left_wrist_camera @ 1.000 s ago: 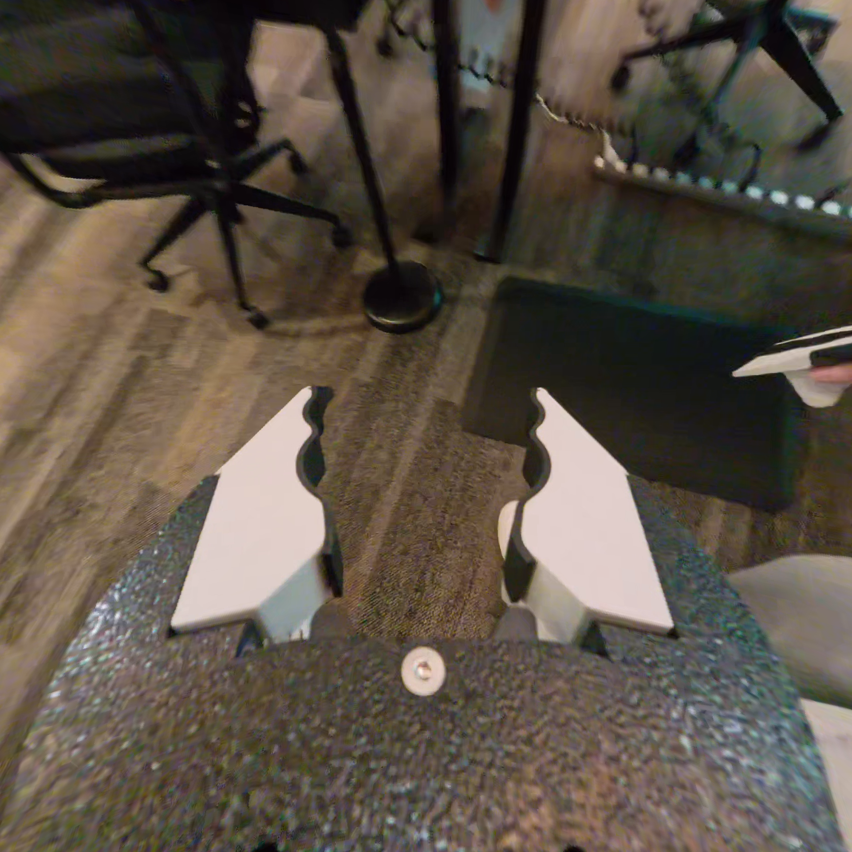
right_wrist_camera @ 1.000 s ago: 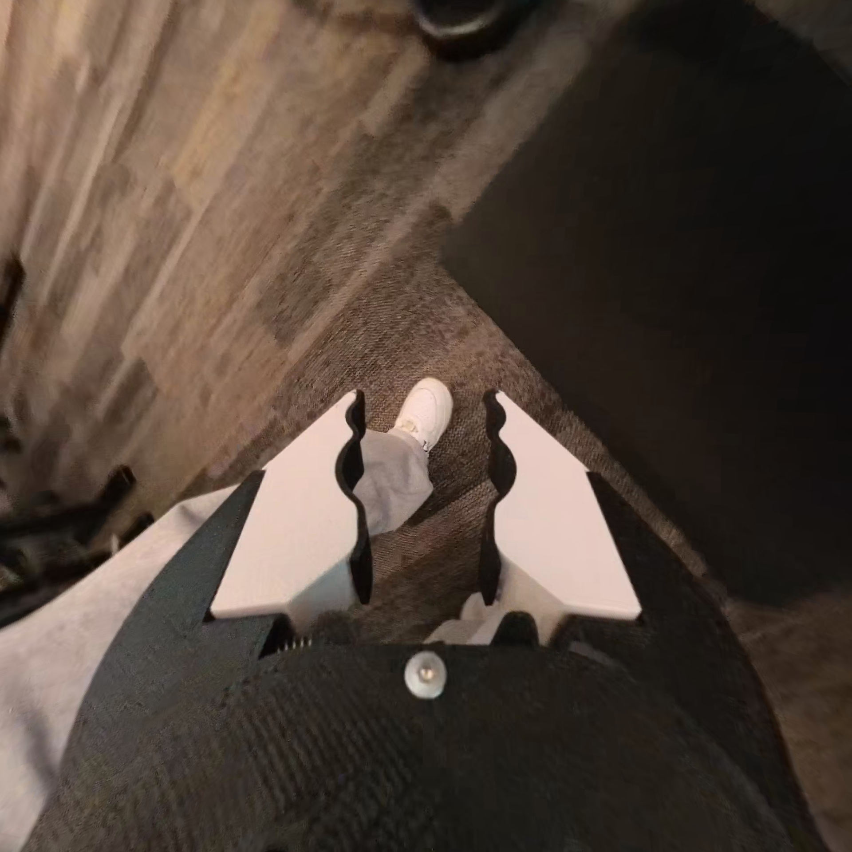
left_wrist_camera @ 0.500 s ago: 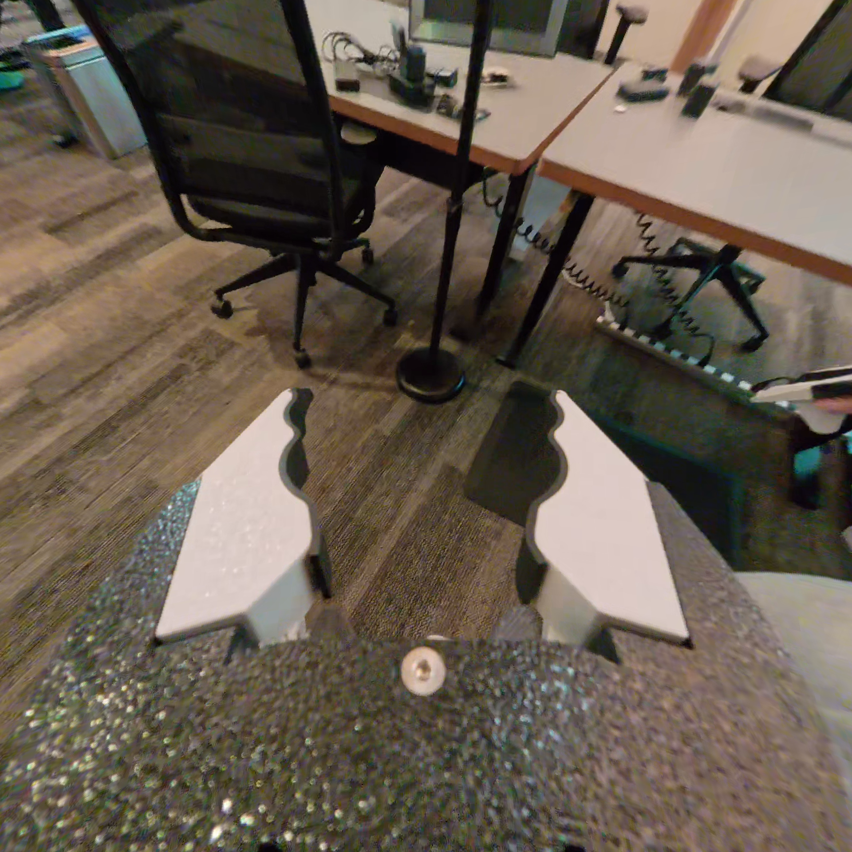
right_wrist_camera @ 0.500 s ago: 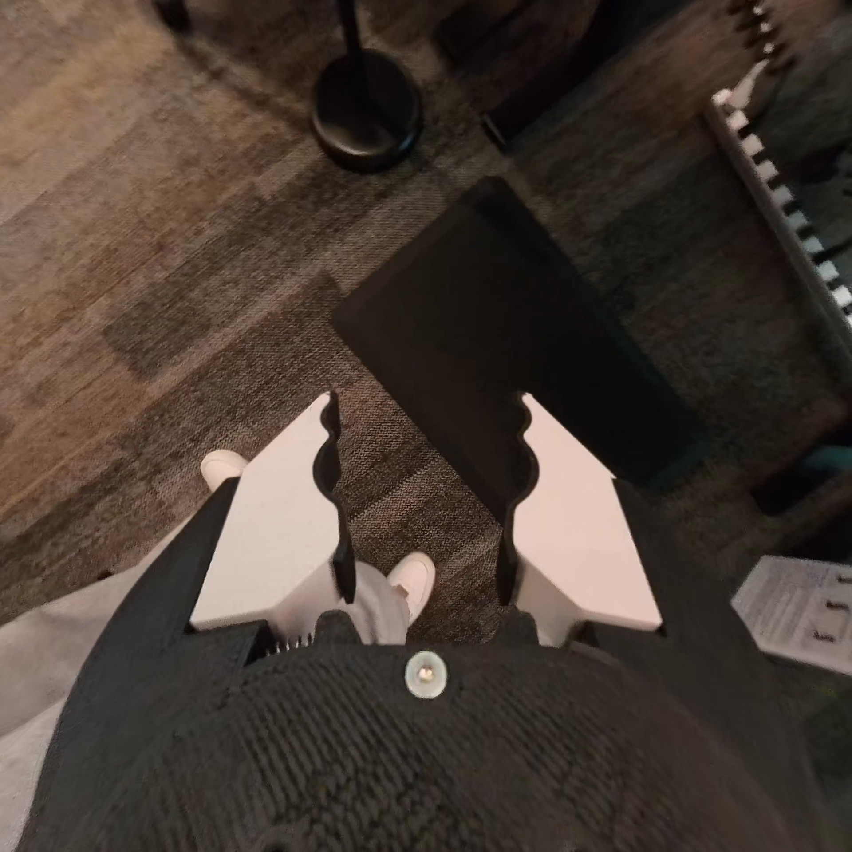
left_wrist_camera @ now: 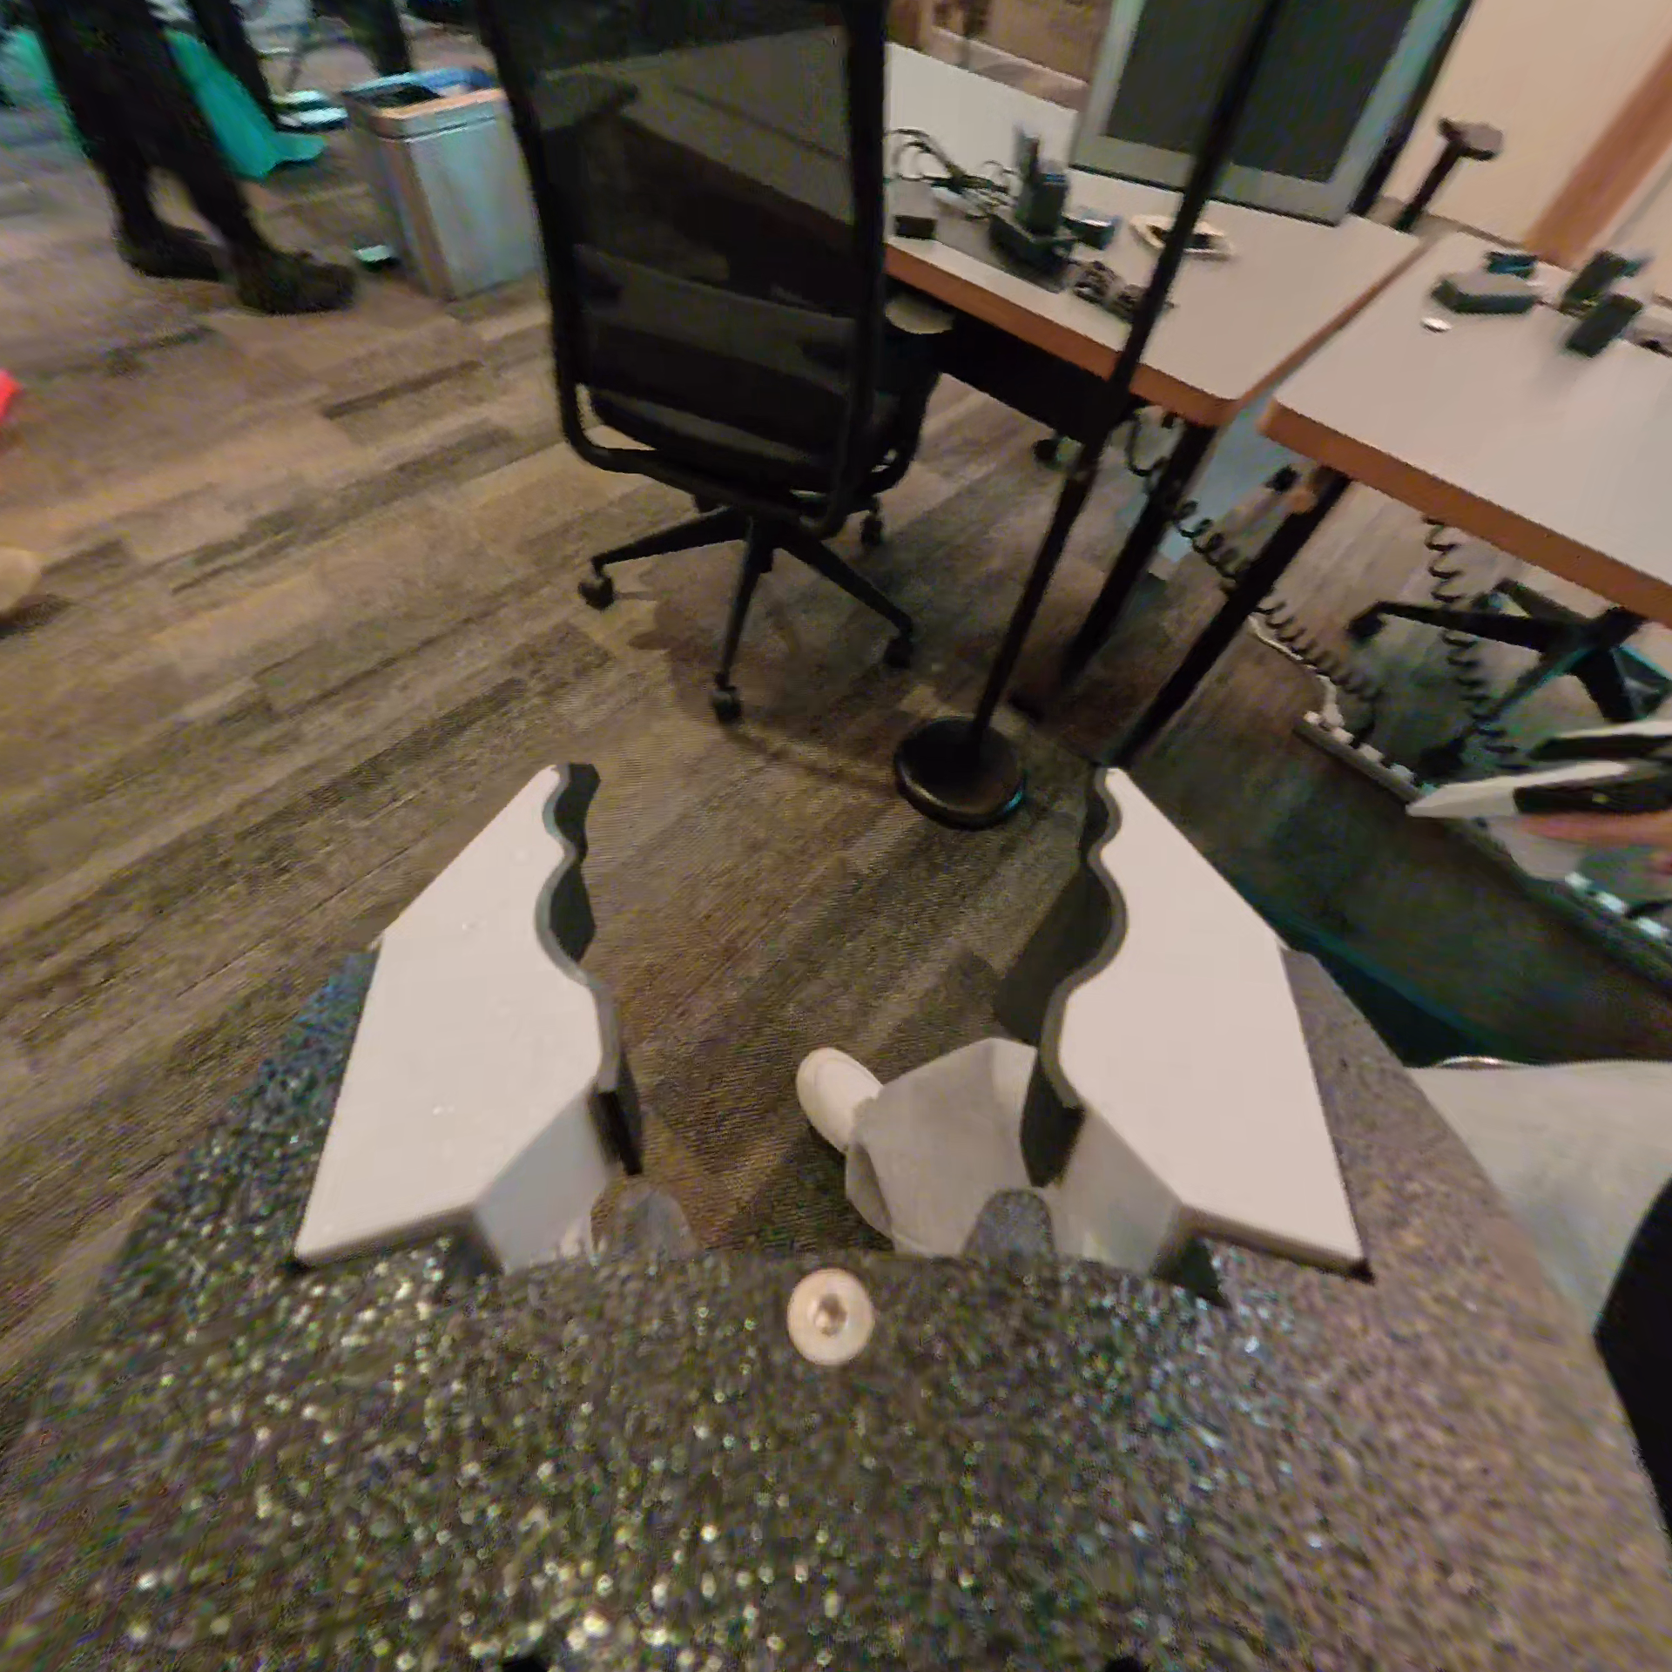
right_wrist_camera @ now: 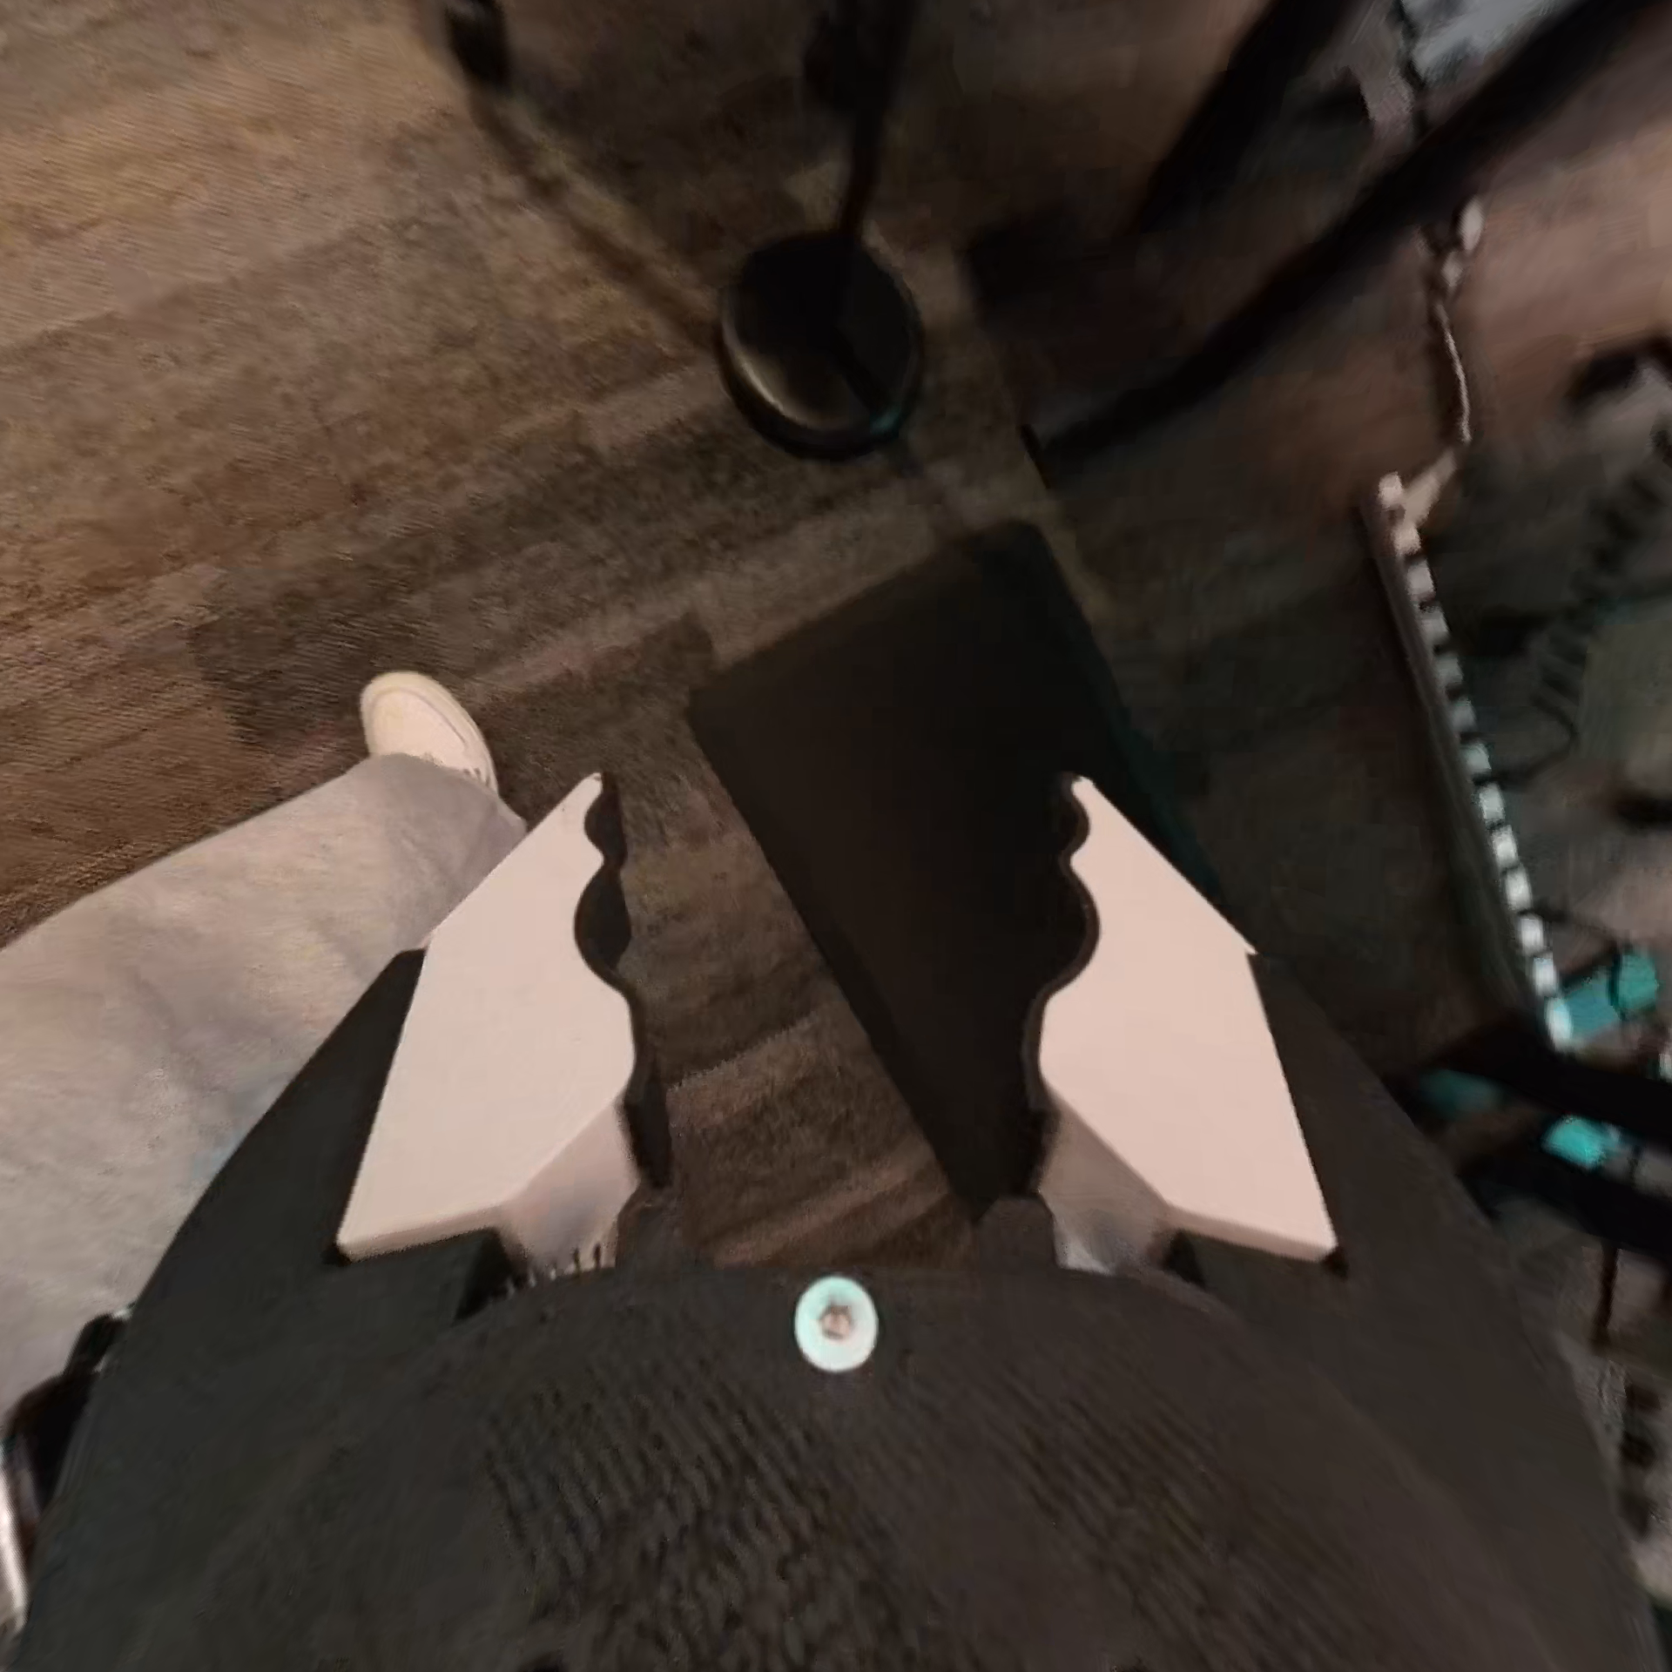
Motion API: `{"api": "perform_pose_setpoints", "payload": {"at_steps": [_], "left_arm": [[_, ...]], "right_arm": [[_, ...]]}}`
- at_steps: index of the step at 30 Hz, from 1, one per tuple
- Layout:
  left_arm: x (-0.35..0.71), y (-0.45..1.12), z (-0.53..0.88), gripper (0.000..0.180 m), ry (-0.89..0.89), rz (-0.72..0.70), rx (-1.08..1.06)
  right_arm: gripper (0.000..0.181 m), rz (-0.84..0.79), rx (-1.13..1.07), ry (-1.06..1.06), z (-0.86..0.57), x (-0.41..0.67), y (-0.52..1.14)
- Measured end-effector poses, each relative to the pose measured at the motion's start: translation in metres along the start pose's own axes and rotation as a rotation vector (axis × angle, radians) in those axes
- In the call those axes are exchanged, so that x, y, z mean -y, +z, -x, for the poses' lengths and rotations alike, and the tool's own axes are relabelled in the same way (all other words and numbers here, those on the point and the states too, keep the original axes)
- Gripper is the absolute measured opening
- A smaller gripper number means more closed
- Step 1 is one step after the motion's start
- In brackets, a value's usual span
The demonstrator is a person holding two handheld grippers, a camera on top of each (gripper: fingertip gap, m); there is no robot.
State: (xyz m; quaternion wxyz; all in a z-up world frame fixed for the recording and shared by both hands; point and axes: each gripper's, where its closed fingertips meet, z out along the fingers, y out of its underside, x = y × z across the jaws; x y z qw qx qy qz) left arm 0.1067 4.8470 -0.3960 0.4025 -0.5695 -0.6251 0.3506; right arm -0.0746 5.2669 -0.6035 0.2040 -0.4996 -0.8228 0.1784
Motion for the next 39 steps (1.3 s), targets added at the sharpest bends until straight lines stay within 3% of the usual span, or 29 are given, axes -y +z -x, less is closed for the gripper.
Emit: {"api": "perform_pose_setpoints", "payload": {"at_steps": [7,16,23,32,39], "left_arm": [[-0.004,-0.033,0.109,0.107,-0.039,0.004,0.280],[-0.001,-0.080,0.276,0.107,-0.186,0.033,0.672],[0.013,-0.071,0.369,0.110,-0.298,-0.003,0.780],[0.035,-0.055,0.532,0.103,-0.392,-0.104,0.841],[0.082,-0.071,0.744,0.103,-0.454,-0.199,0.818]], "right_arm": [[0.100,-0.322,0.409,-0.468,0.272,0.185,0.009],[0.100,-0.521,0.907,-0.745,0.566,0.352,-0.054],[0.101,-0.494,1.067,-0.908,0.674,0.425,-0.068],[0.098,-0.447,1.219,-0.944,0.839,0.526,-0.096],[0.093,-0.350,1.317,-0.773,0.988,0.631,-0.115]]}}
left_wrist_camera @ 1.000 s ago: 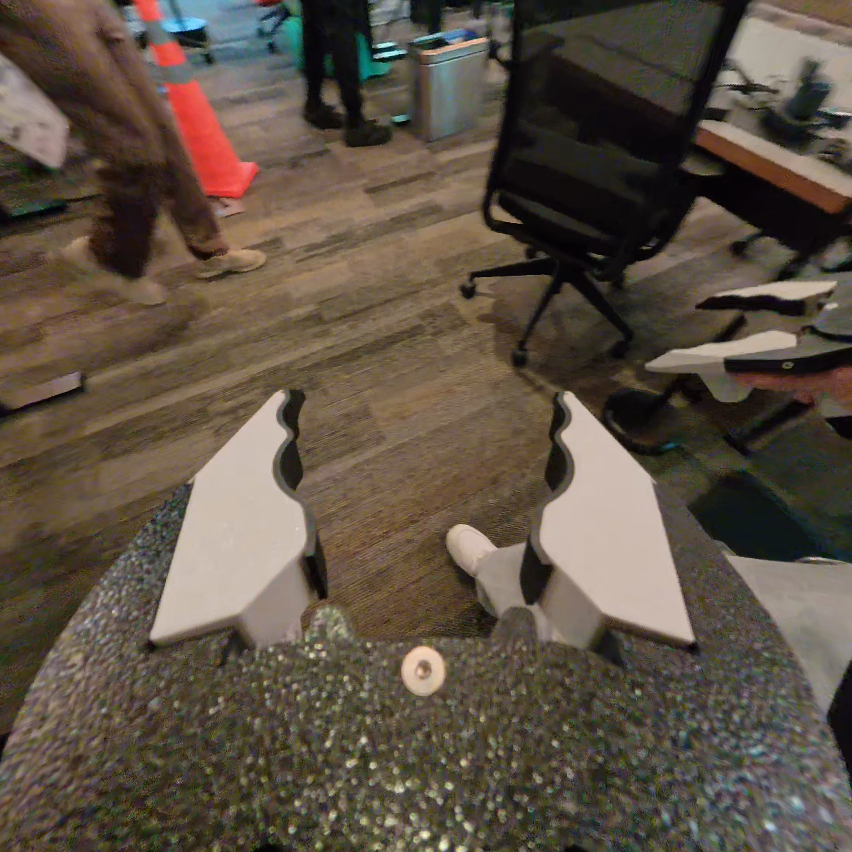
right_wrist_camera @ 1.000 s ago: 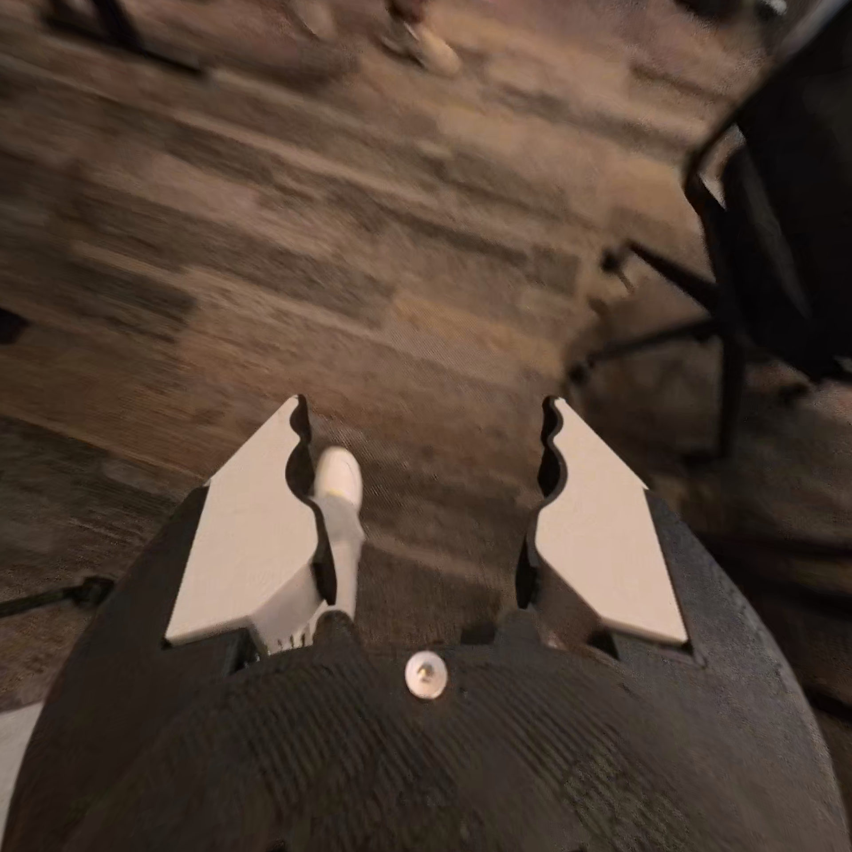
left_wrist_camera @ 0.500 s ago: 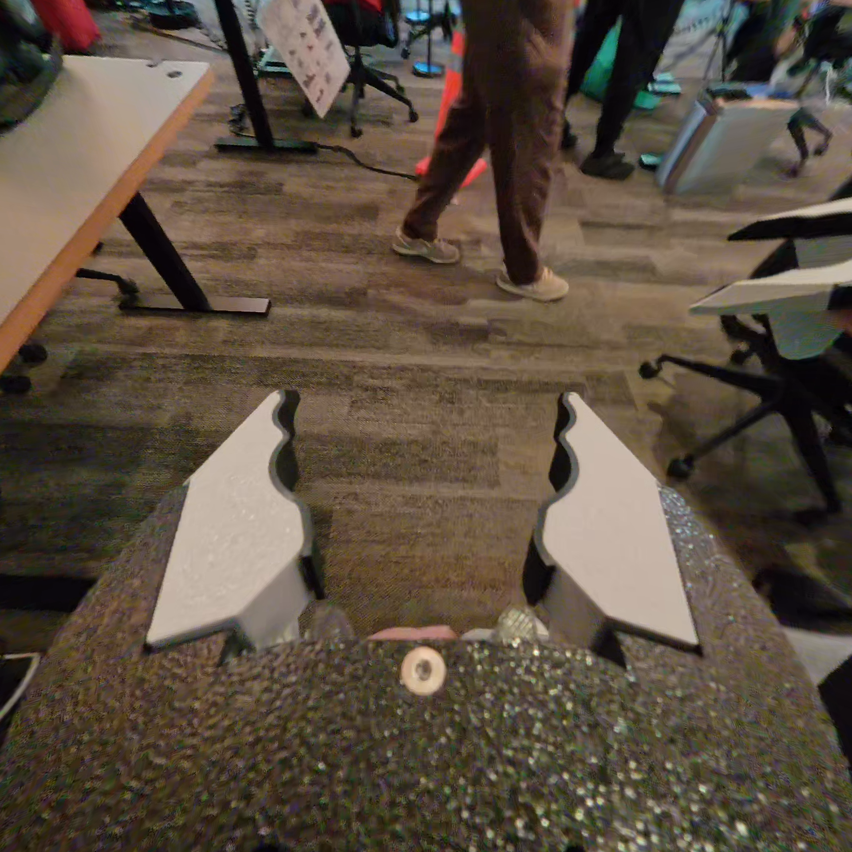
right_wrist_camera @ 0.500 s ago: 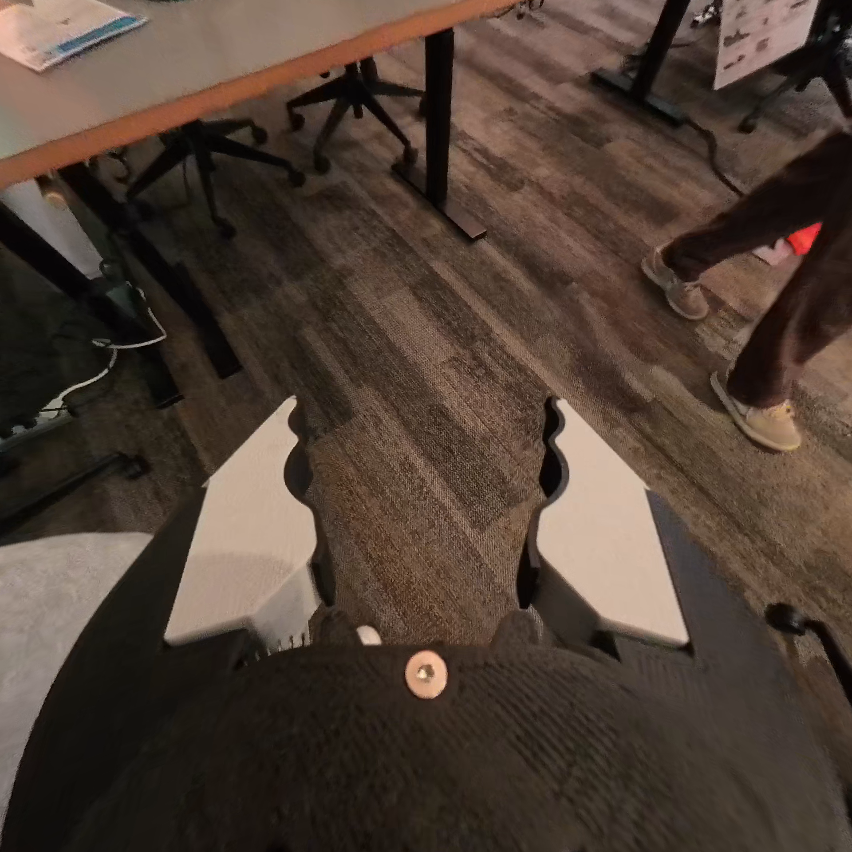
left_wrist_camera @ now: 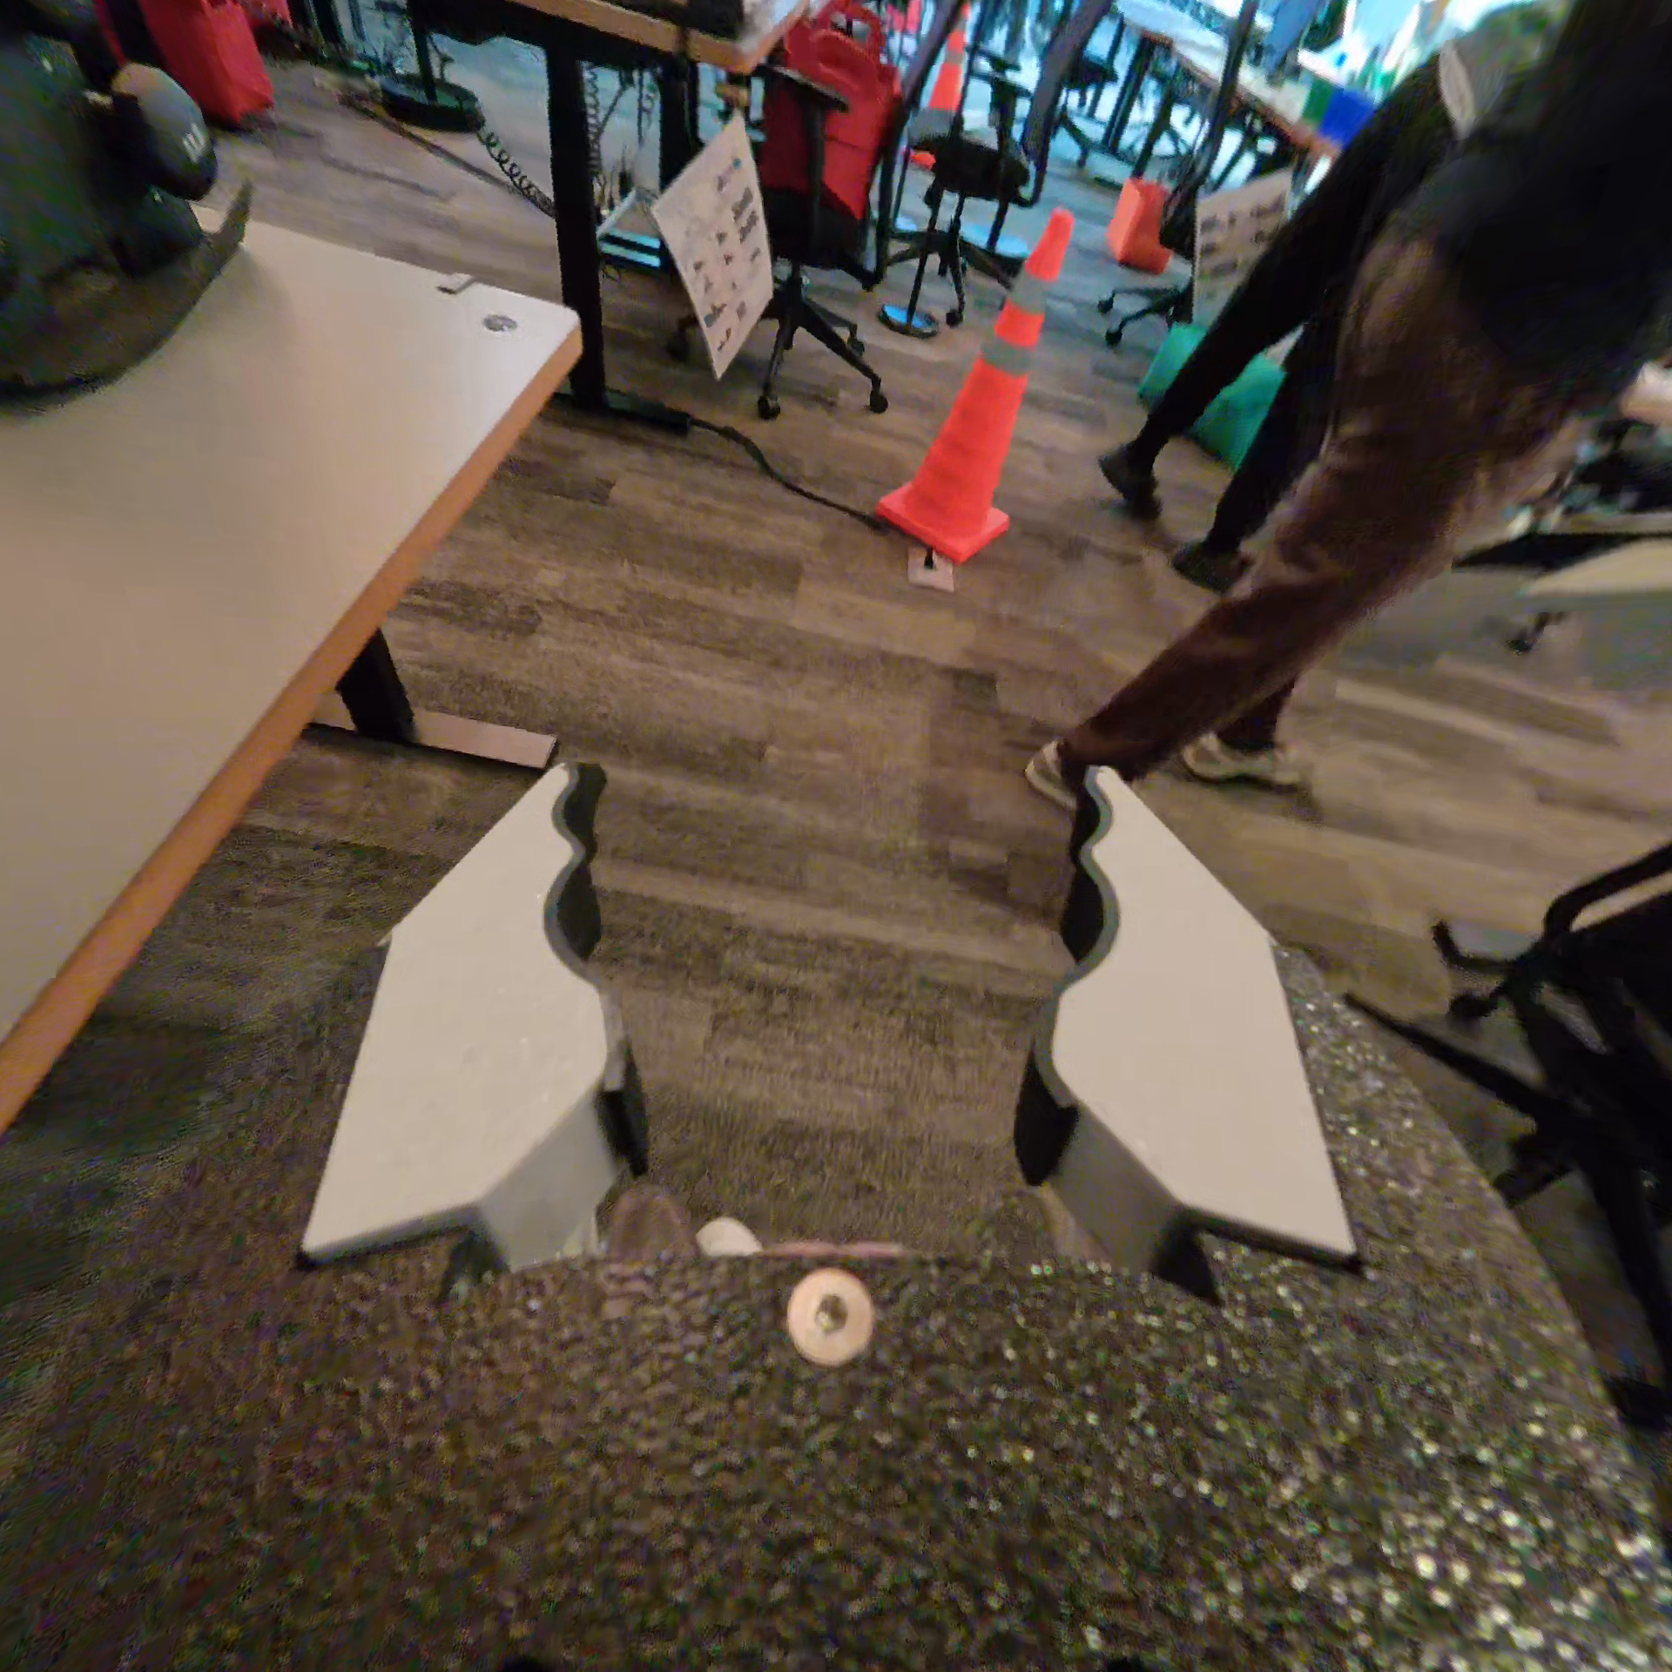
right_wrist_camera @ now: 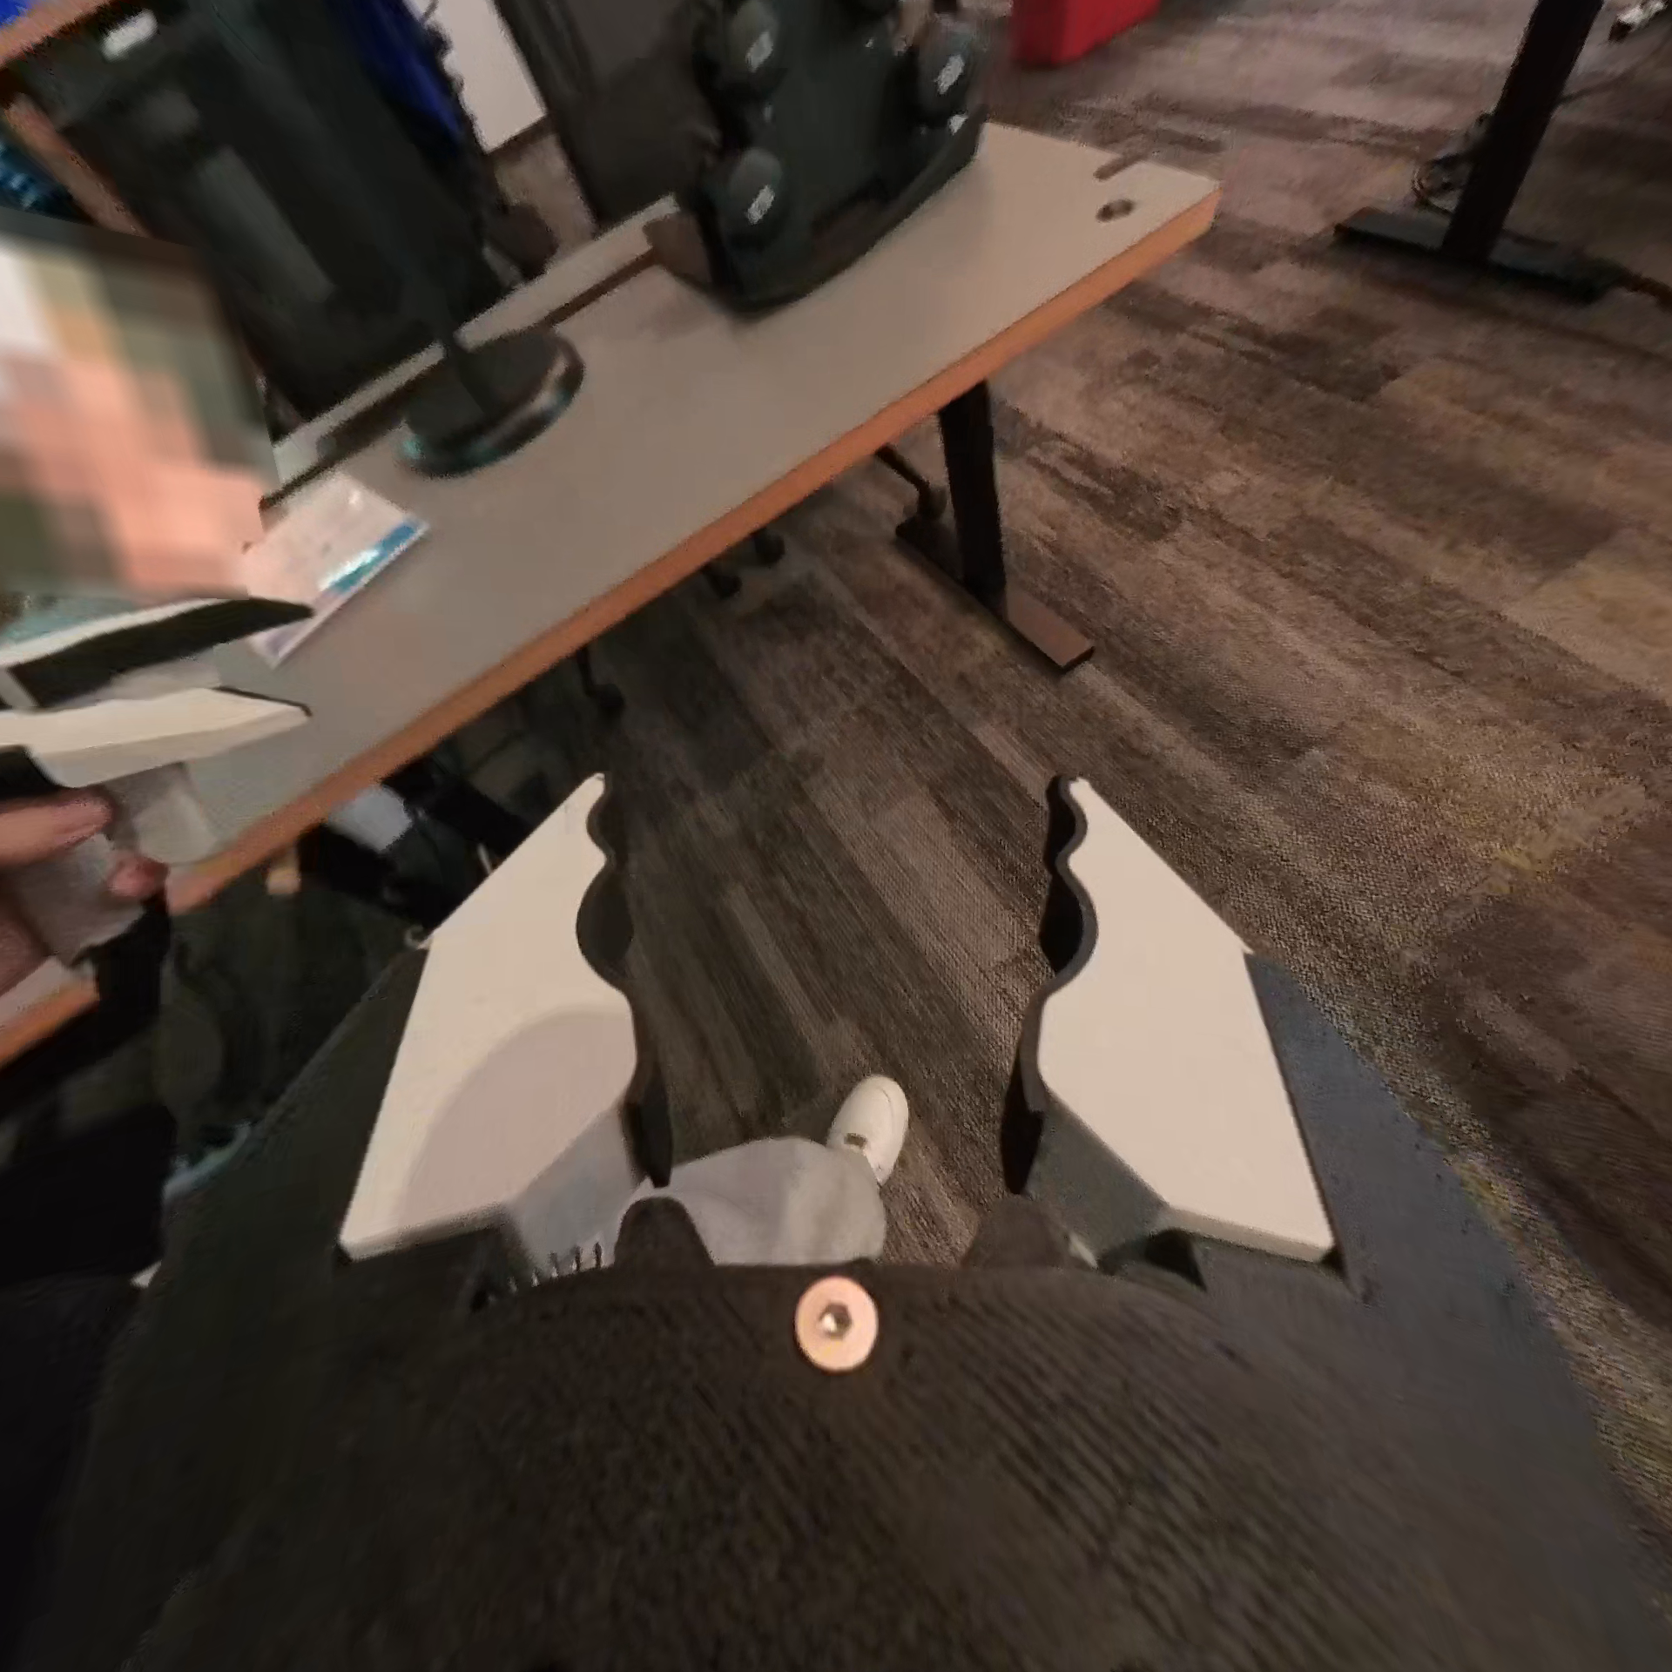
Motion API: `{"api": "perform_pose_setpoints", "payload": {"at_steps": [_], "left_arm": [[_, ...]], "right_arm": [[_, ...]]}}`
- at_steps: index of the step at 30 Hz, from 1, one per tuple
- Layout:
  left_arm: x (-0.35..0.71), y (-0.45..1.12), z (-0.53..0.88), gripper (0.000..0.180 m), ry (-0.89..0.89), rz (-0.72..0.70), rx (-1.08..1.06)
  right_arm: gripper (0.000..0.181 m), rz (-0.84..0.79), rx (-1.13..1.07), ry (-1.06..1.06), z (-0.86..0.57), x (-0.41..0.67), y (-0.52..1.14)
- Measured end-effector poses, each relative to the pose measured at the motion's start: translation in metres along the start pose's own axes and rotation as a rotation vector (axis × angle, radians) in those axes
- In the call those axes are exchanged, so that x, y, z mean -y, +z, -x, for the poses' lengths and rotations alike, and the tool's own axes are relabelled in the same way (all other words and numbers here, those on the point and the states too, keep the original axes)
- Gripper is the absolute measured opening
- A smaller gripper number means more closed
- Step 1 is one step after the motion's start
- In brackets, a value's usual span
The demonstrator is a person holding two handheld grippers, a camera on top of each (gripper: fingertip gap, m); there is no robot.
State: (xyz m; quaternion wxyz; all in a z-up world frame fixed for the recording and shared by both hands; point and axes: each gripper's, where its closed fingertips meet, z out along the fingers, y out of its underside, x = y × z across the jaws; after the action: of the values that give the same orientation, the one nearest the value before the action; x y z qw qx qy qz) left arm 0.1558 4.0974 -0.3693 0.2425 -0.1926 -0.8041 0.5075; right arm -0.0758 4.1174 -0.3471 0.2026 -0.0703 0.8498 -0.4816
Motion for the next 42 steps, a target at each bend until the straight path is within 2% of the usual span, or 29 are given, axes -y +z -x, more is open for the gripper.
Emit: {"api": "perform_pose_setpoints", "payload": {"at_steps": [5,10,16,20,24,27,32,34,38,42], "left_arm": [[0.085,0.083,0.075,0.097,-0.122,-0.036,-0.039],[0.138,0.150,0.140,0.091,-0.205,-0.035,0.006],[0.181,0.224,0.213,0.089,-0.173,-0.031,0.127],[0.223,0.270,0.267,0.089,-0.115,-0.082,0.267],[0.267,0.304,0.317,0.090,-0.177,-0.109,0.395],[0.300,0.321,0.347,0.088,-0.186,-0.141,0.459],[0.328,0.333,0.405,0.085,-0.304,-0.113,0.567],[0.339,0.340,0.433,0.073,-0.341,-0.092,0.597],[0.365,0.367,0.486,0.074,-0.420,-0.049,0.579],[0.385,0.407,0.548,0.073,-0.531,0.029,0.521]], "right_arm": [[0.087,-0.033,-0.048,0.055,-0.047,0.068,0.067],[0.086,0.039,-0.139,0.046,-0.102,0.095,0.111],[0.082,0.119,-0.182,0.005,-0.183,0.113,0.175],[0.081,0.115,-0.161,-0.022,-0.246,0.151,0.243],[0.082,0.108,0.008,-0.001,-0.265,0.221,0.327],[0.082,0.080,0.139,-0.123,-0.262,0.279,0.398],[0.088,0.271,0.412,-0.202,-0.216,0.344,0.501],[0.089,0.295,0.499,-0.232,-0.192,0.378,0.538],[0.089,0.304,0.482,-0.264,-0.156,0.451,0.635],[0.091,0.424,0.551,-0.195,-0.091,0.505,0.719]]}}
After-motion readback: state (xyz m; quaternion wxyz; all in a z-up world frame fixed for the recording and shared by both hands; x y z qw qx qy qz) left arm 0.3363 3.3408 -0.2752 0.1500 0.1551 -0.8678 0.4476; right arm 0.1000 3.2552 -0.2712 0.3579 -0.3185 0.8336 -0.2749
